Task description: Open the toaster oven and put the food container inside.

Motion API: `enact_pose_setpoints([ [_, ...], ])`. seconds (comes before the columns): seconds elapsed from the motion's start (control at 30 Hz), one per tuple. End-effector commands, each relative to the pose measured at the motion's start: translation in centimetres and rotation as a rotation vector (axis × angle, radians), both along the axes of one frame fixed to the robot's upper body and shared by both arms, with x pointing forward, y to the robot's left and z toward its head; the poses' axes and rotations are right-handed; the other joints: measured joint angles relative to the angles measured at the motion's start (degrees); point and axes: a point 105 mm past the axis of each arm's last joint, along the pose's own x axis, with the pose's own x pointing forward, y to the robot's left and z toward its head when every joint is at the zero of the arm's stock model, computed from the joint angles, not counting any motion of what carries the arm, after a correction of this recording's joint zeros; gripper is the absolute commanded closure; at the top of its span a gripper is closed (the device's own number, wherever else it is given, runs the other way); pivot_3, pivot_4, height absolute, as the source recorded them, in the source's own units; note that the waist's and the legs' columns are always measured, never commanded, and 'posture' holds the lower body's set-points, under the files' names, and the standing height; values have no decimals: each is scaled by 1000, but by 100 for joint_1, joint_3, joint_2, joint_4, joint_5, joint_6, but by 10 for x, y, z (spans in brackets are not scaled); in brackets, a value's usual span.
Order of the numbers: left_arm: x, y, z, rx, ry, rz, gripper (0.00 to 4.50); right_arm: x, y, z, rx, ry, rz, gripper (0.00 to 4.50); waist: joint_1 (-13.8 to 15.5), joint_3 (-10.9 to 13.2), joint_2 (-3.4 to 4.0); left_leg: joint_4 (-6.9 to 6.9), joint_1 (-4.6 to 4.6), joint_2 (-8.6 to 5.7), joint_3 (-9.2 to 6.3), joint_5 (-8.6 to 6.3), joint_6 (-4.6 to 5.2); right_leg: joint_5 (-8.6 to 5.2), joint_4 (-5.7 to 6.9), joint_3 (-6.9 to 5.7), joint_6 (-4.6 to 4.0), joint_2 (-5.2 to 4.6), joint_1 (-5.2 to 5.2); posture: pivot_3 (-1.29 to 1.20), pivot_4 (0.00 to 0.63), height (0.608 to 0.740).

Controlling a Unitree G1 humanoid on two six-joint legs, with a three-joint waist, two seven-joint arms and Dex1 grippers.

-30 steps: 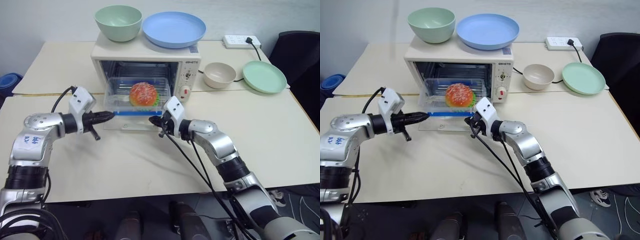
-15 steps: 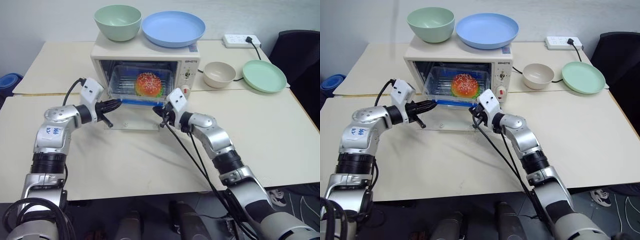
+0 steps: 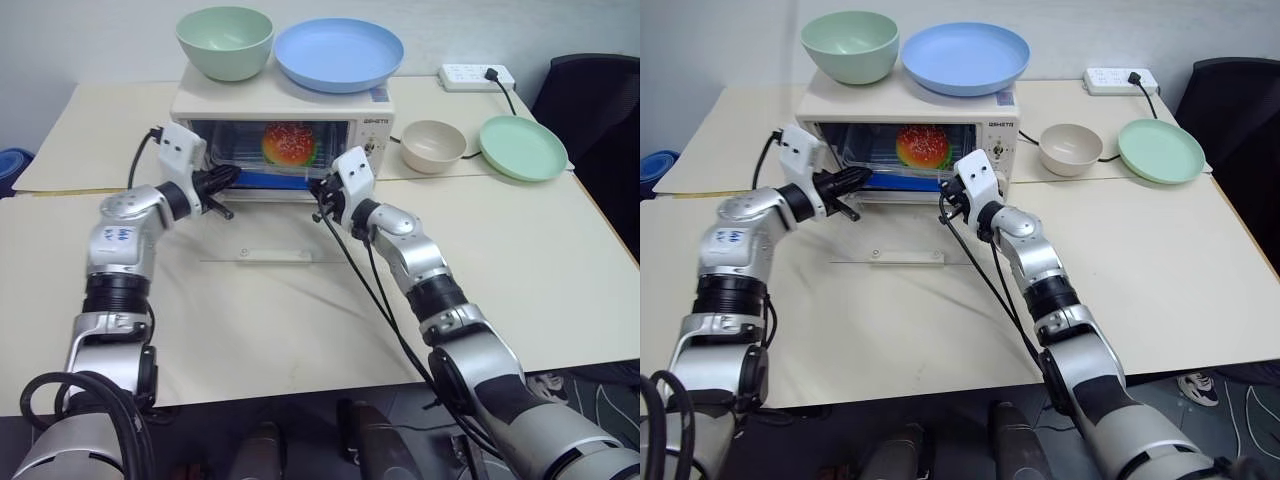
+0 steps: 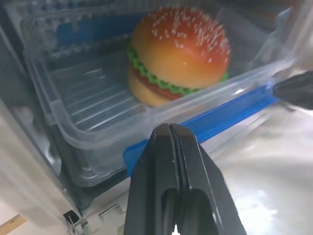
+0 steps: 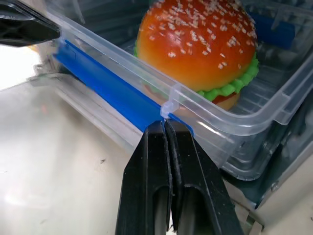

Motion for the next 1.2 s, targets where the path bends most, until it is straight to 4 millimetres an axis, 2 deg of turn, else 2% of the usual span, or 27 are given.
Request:
enact_pose_setpoints([
  [0.03, -32, 11, 34, -3, -71, -98, 4500, -24, -12, 20, 23, -49, 76, 4439, 3, 0, 0, 1, -11, 0, -1, 0, 0, 0, 0, 1, 0, -1, -11, 0, 150, 740],
  [0.07, -44, 16, 38, 11, -67, -126, 4500, -36, -17, 18, 19, -38, 107, 4439, 5, 0, 0, 3, -30, -1, 0, 0, -1, 0, 4, 1, 0, -1, -32, 0, 150, 740],
  [0.17, -93, 33, 47, 79, -20, -260, 3887, -79, -39, 3, 14, 59, 195, 4500, -2, -1, 1, 3, -60, 1, 4, 10, -19, 0, 15, 6, 0, 0, -69, 0, 150, 740],
  [0.3, -121, 54, 49, 151, 45, -268, 2623, -116, -62, -22, -51, 175, 226, 4500, 53, 0, 1, 5, -50, 2, 2, 3, -4, -5, 11, 3, -8, -6, -58, 0, 150, 740],
  [0.4, -137, 62, 59, 172, 55, -281, 1708, -124, -74, -38, -60, 250, 184, 4500, 59, 3, 2, 5, 14, -4, 11, 0, 7, -4, -12, -17, -14, -6, 3, 0, 150, 740],
  [0.5, -147, 66, 68, 195, 63, -292, 835, -120, -77, -56, -76, 294, 124, 4500, 41, 4, 2, -3, 126, 17, 2, -2, 12, -20, -72, -28, -48, 17, 137, 0, 150, 740],
  [0.6, -152, 67, 71, 210, 72, -302, 10, -114, -74, -74, -93, 316, 96, 4500, 42, 4, 2, -12, 147, 23, 17, -1, 13, -22, -81, -26, -62, 32, 152, 0, 150, 740],
  [0.73, -145, 68, 75, 223, 25, -260, 10, -98, -69, -90, -80, 328, 48, 4500, 39, 3, 1, -24, 148, 17, 19, -9, 10, -12, -39, -13, -28, 59, 131, 0, 150, 740],
  [0.9, -143, 64, 75, 218, 20, -268, 10, -81, -53, -90, -44, 304, 44, 4500, 7, 3, 1, -25, 148, 26, 25, -16, 7, -12, -34, -10, -29, 35, 123, 0, 150, 740],
  [1.03, -141, 62, 73, 202, 33, -274, 10, -70, -40, -71, -32, 241, 72, 4500, 9, 3, 1, -25, 150, 24, 23, -16, 7, -13, -28, -10, -30, 32, 123, 0, 150, 740],
  [1.2, -137, 60, 75, 183, -2, -258, 10, -66, -53, -22, 8, 145, 92, 4500, 25, 4, 2, -24, 149, 16, 20, -16, 7, -13, -27, -13, -30, 17, 123, 0, 150, 740],
])
